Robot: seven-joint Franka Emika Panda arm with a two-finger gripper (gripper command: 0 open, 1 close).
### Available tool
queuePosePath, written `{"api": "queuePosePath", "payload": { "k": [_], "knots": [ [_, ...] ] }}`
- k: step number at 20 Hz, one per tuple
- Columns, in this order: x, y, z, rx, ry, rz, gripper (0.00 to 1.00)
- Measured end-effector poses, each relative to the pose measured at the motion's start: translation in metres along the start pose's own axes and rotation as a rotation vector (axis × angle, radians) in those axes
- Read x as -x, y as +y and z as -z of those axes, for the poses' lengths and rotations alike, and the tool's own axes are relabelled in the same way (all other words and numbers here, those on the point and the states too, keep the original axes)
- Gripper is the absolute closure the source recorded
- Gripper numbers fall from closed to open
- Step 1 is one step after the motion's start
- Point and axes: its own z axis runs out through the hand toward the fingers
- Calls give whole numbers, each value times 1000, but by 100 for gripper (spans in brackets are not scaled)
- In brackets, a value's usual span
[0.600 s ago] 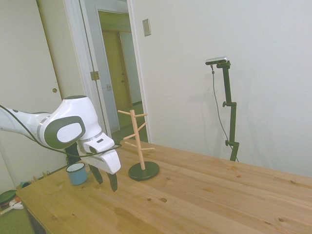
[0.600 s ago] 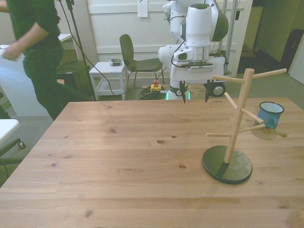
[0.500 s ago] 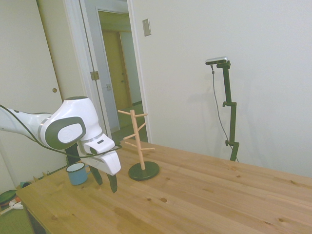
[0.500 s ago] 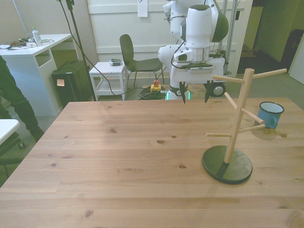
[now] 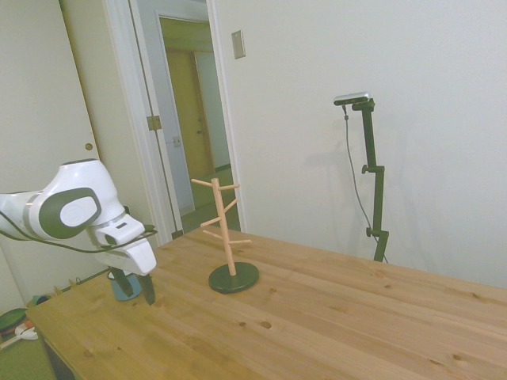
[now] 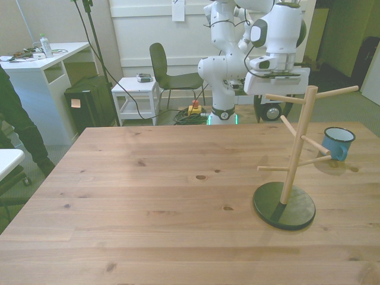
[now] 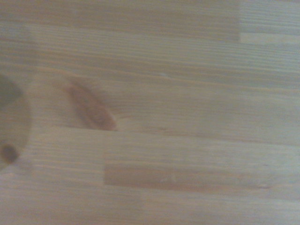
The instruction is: Hang the mug
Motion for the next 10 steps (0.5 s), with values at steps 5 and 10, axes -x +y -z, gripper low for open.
{"api": "queuePosePath", "payload": {
  "k": [5, 10],
  "knots": [
    [57, -30, 25, -20, 51, 31, 0],
    [83, -76, 61, -42, 88, 35, 0]
  ]
}}
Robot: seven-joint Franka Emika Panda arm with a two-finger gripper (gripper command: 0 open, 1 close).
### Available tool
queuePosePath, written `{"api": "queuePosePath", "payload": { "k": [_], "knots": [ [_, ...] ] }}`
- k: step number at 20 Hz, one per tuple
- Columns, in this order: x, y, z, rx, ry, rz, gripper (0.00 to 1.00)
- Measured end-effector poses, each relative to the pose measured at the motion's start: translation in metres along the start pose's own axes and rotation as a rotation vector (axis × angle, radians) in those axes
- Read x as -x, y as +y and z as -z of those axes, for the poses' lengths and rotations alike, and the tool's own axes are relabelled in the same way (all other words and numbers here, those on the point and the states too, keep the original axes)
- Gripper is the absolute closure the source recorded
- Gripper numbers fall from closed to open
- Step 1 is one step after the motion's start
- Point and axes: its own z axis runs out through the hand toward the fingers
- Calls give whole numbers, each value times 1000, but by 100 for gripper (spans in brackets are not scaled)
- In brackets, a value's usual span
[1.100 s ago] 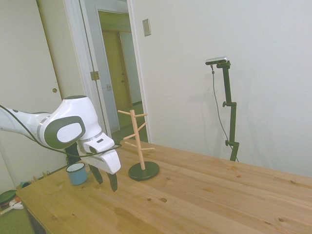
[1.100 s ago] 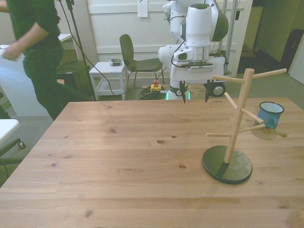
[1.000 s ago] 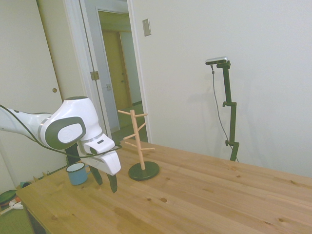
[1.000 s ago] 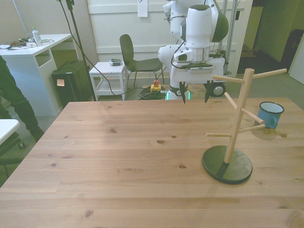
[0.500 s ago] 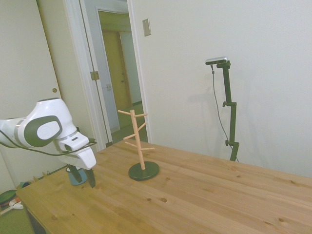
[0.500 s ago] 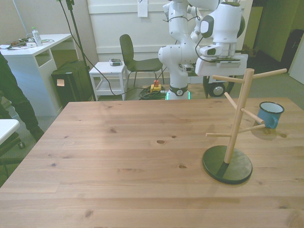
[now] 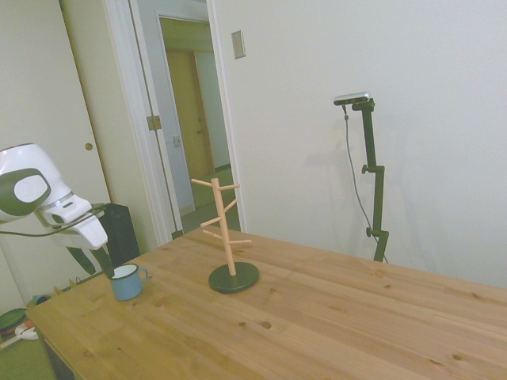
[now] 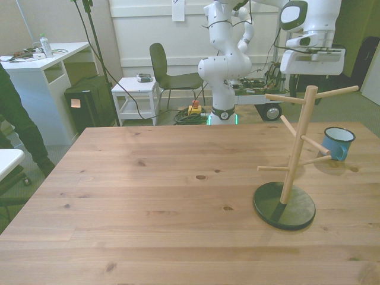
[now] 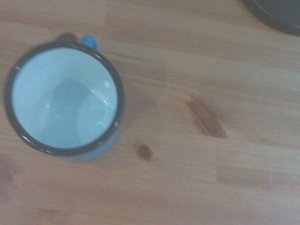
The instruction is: Hang the mug
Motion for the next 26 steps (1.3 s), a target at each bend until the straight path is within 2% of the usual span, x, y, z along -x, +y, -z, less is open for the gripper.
{"api": "queuePosePath", "payload": {
  "k": [5, 11, 26],
  "knots": [
    [-11, -45, -16, 33, -5, -8, 0],
    [8, -95, -37, 47, -13, 8, 0],
    [30, -152, -88, 98, -39, 25, 0]
  ]
}}
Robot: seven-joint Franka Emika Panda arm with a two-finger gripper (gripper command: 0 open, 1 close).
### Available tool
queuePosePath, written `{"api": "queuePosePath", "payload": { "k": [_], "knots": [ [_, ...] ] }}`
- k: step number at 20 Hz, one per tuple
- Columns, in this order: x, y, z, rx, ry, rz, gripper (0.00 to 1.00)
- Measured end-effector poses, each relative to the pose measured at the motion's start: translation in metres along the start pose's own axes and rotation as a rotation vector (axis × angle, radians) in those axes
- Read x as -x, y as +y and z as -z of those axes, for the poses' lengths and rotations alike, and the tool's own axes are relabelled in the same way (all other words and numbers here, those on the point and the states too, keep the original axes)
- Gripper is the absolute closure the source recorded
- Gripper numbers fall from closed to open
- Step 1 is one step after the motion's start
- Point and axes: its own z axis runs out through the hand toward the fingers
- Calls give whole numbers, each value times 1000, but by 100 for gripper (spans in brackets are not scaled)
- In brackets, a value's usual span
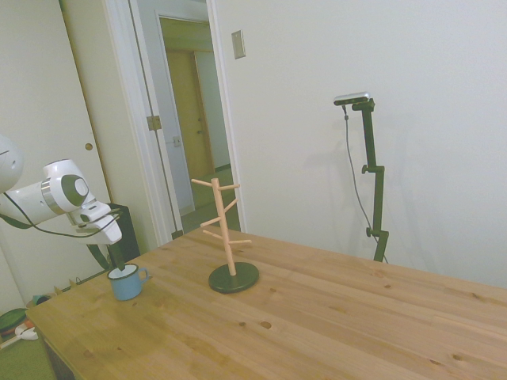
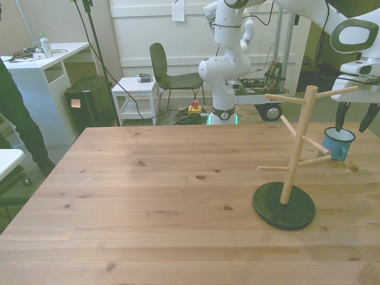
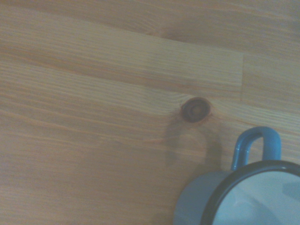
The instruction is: Hang the mug
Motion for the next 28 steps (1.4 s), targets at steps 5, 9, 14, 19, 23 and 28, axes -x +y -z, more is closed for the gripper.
{"api": "queuePosePath", "payload": {
  "k": [5, 9, 14, 19, 23, 28],
  "knots": [
    [7, -12, -11, 11, 1, 7, 0],
    [13, -21, -18, 16, -2, 11, 0],
    [18, -33, -25, 16, -3, 15, 100],
    [19, -43, -32, 17, -1, 10, 100],
    [16, -44, -33, 11, 2, -2, 100],
    [10, -44, -31, -25, -8, -75, 100]
  ]
}}
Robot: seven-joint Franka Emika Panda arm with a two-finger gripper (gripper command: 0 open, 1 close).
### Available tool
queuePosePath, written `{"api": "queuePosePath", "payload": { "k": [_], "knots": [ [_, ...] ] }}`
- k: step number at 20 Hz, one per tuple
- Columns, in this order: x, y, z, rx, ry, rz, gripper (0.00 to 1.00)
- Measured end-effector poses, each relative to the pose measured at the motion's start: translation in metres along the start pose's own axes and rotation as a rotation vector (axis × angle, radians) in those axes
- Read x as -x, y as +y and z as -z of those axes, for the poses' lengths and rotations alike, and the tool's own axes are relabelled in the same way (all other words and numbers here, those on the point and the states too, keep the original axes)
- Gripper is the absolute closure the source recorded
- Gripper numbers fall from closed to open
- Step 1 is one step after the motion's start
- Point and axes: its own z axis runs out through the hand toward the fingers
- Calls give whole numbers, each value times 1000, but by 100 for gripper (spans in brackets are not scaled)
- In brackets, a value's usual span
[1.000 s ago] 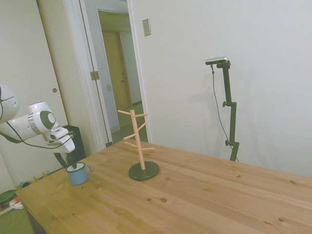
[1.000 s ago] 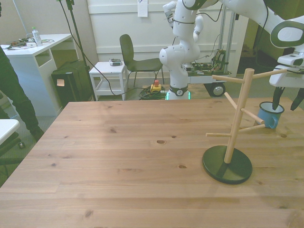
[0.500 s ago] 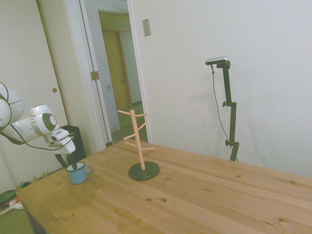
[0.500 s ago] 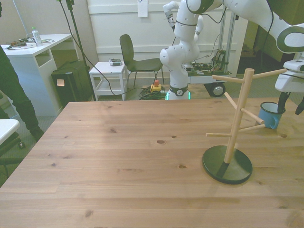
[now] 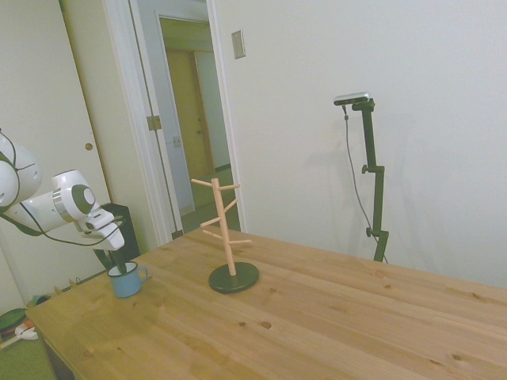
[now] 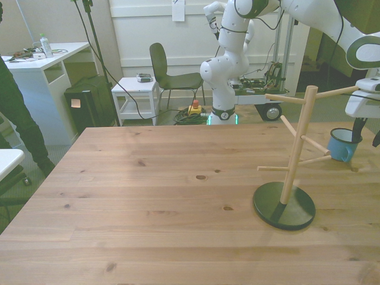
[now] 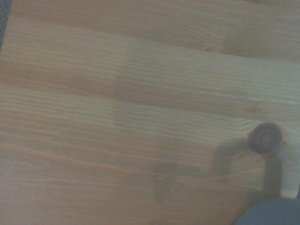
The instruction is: Hang the mug
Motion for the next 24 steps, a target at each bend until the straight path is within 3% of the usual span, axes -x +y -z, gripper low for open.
{"api": "queuePosePath", "payload": {
  "k": [5, 24],
  "knots": [
    [-5, 9, -3, 1, -20, -73, 100],
    [-13, 44, -6, 16, -13, -87, 100]
  ]
}}
